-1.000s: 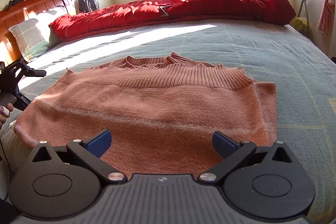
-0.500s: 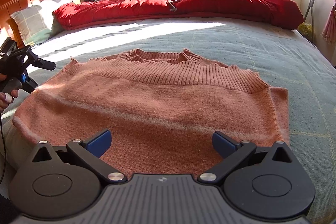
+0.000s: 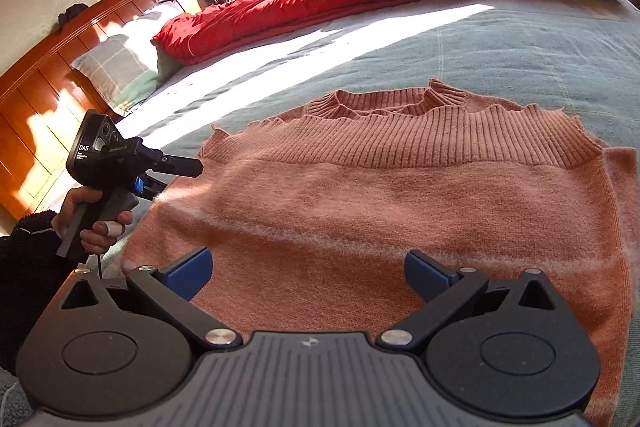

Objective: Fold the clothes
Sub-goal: 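Roll the left gripper and lower it onto the sweater's side edge, then close the left gripper on the sweater's side edge, then lift the side edge with the left gripper and fold it across the sweater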

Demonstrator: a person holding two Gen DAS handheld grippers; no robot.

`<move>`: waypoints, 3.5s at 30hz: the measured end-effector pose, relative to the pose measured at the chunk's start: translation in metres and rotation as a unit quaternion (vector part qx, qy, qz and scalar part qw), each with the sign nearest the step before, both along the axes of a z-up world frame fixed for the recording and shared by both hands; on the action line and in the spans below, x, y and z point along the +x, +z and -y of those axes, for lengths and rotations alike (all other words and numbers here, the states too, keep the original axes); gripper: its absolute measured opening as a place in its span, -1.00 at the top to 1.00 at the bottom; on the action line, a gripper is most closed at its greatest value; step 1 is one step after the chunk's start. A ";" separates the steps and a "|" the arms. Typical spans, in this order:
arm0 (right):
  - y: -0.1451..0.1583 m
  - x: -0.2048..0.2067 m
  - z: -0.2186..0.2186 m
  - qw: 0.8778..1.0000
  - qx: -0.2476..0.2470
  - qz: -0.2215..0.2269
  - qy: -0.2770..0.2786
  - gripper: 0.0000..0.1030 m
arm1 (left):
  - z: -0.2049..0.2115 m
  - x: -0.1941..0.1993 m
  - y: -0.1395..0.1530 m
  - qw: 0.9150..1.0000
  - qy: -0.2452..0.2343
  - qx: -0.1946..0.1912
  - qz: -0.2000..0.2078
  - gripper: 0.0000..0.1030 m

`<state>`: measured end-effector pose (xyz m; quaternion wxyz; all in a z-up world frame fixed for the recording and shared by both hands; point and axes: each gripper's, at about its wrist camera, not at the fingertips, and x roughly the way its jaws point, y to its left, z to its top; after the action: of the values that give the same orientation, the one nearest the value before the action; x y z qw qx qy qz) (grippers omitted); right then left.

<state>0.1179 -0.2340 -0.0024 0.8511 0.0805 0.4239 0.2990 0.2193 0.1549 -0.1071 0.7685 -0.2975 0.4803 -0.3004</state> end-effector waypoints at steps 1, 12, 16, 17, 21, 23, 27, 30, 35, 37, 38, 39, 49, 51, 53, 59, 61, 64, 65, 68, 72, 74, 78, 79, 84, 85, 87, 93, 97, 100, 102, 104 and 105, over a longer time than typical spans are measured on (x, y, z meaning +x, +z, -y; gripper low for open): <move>0.002 0.001 -0.004 1.000 -0.010 -0.008 0.009 -1.00 | -0.001 -0.005 0.000 1.000 -0.008 -0.004 0.006 -0.86; 0.023 -0.004 -0.039 0.990 -0.082 0.007 0.113 -1.00 | 0.002 0.025 -0.010 0.999 -0.021 -0.039 -0.006 -0.86; 0.018 -0.002 -0.041 0.990 -0.082 0.002 0.111 -1.00 | -0.002 0.014 -0.010 0.998 -0.042 -0.053 0.003 -0.86; 0.016 -0.001 -0.041 0.990 -0.081 -0.001 0.112 -1.00 | -0.005 0.011 -0.011 0.997 -0.047 -0.058 0.005 -0.86; 0.010 0.001 -0.041 0.990 -0.083 -0.007 0.114 -1.00 | -0.009 0.016 -0.016 0.997 -0.046 -0.069 -0.002 -0.86; 0.006 0.004 -0.041 0.991 -0.083 -0.014 0.108 -1.00 | -0.006 0.022 -0.016 0.997 -0.048 -0.066 -0.006 -0.86; 0.002 0.006 -0.041 0.991 -0.083 -0.017 0.101 -1.00 | -0.007 0.024 -0.016 0.998 -0.035 -0.045 -0.017 -0.50; -0.002 0.006 -0.042 0.991 -0.086 -0.023 0.098 -1.00 | -0.018 0.023 -0.024 0.999 -0.006 -0.029 -0.036 0.10; -0.011 0.008 -0.047 0.990 -0.099 -0.032 0.094 -1.00 | -0.027 0.020 -0.034 0.998 0.007 -0.043 -0.039 0.32; -0.012 0.008 -0.049 0.990 -0.098 -0.034 0.094 -1.00 | -0.028 0.019 -0.034 0.998 0.005 -0.046 -0.034 0.34; -0.011 0.008 -0.050 0.990 -0.097 -0.035 0.094 -1.00 | -0.028 0.017 -0.033 0.998 0.001 -0.048 -0.029 0.35; -0.011 0.008 -0.052 0.990 -0.097 -0.034 0.094 -1.00 | -0.029 0.015 -0.031 0.998 -0.003 -0.050 -0.027 0.39; -0.010 0.009 -0.057 0.991 -0.095 -0.035 0.090 -1.00 | -0.028 0.026 -0.033 0.995 -0.034 -0.065 -0.061 0.43; -0.011 0.009 -0.059 0.991 -0.093 -0.037 0.087 -1.00 | -0.023 0.022 -0.025 0.997 -0.031 -0.043 -0.050 0.44; -0.010 0.007 -0.060 0.991 -0.088 -0.035 0.089 -1.00 | -0.019 0.016 -0.017 0.999 -0.021 -0.019 -0.040 0.47; -0.011 0.006 -0.059 0.991 -0.096 -0.033 0.089 -1.00 | -0.004 0.006 0.006 0.998 0.011 0.043 -0.042 0.53; -0.010 0.005 -0.058 0.990 -0.103 -0.030 0.091 -1.00 | 0.001 0.006 0.014 0.997 0.015 0.063 -0.047 0.58; -0.007 0.003 -0.056 0.989 -0.111 -0.021 0.092 -1.00 | 0.010 0.007 0.026 0.994 0.014 0.091 -0.052 0.59; -0.006 0.002 -0.055 0.989 -0.112 -0.017 0.094 -1.00 | 0.012 0.008 0.030 0.993 0.013 0.101 -0.054 0.59; -0.003 0.000 -0.051 0.989 -0.107 -0.007 0.099 -1.00 | 0.019 0.009 0.041 0.990 0.012 0.128 -0.058 0.60; -0.001 -0.002 -0.045 0.990 -0.094 -0.001 0.107 -1.00 | 0.030 0.006 0.059 0.985 0.011 0.163 -0.052 0.62; 0.000 -0.002 -0.042 0.990 -0.090 0.003 0.110 -1.00 | 0.036 0.005 0.068 0.983 0.012 0.175 -0.051 0.63; 0.005 -0.004 -0.035 0.989 -0.097 0.018 0.113 -1.00 | 0.051 0.002 0.088 0.979 0.015 0.195 -0.048 0.64; 0.006 -0.005 -0.033 0.988 -0.098 0.023 0.115 -1.00 | 0.054 0.001 0.092 0.979 0.016 0.199 -0.047 0.64; 0.012 -0.010 -0.020 0.989 -0.087 0.039 0.115 -1.00 | 0.078 -0.005 0.121 0.977 0.016 0.211 -0.038 0.64; 0.012 -0.010 -0.017 0.989 -0.083 0.041 0.114 -1.00 | 0.082 -0.005 0.125 0.977 0.017 0.210 -0.035 0.64; 0.012 -0.012 -0.011 0.990 -0.074 0.042 0.112 -1.00 | 0.090 -0.007 0.134 0.977 0.017 0.209 -0.030 0.64; 0.011 -0.016 0.007 0.991 -0.064 0.046 0.105 -1.00 | 0.118 -0.011 0.150 0.981 0.024 0.189 -0.032 0.64; 0.014 -0.016 0.017 0.992 -0.062 0.052 0.097 -1.00 | 0.138 -0.014 0.162 0.985 0.021 0.171 -0.025 0.63; 0.017 -0.017 0.022 0.991 -0.065 0.058 0.097 -1.00 | 0.150 -0.013 0.168 0.986 0.021 0.163 -0.023 0.63; 0.020 -0.018 0.025 0.990 -0.076 0.064 0.104 -1.00 | 0.157 -0.012 0.171 0.988 0.024 0.153 -0.025 0.62; 0.024 -0.020 0.027 0.987 -0.091 0.070 0.115 -1.00 | 0.164 -0.010 0.172 0.988 0.026 0.149 -0.025 0.62; 0.027 -0.021 0.029 0.985 -0.100 0.072 0.121 -1.00 | 0.168 -0.010 0.173 0.988 0.027 0.147 -0.026 0.62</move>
<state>0.0971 -0.2633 0.0244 0.8409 -0.0784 0.3954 0.3612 0.2093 -0.0132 0.0657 0.7988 -0.2017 0.5311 -0.1979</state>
